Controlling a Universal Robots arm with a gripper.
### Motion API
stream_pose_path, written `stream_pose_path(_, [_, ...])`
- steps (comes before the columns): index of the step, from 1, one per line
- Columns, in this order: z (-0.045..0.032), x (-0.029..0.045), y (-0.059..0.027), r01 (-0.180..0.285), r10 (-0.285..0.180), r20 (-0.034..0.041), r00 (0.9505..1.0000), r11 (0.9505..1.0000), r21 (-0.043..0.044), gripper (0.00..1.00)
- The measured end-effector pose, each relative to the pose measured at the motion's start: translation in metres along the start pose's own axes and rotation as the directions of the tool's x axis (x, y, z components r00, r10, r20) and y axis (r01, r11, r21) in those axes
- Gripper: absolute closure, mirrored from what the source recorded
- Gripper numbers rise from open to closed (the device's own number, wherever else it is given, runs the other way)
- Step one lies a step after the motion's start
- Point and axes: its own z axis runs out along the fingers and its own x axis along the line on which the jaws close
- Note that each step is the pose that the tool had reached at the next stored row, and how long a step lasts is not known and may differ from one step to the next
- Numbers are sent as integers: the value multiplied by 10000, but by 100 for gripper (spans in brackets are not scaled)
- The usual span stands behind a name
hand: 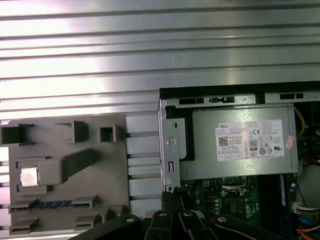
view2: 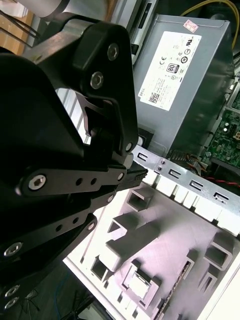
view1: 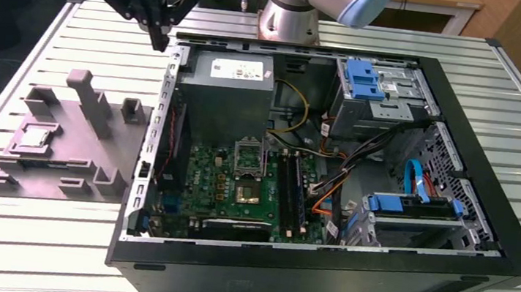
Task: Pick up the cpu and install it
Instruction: 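Reach for the cpu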
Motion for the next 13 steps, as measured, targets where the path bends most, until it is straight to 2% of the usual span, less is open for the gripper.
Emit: stream_pose_path(13, [3, 20, -2, 0, 0, 0, 10000, 10000, 0, 89])
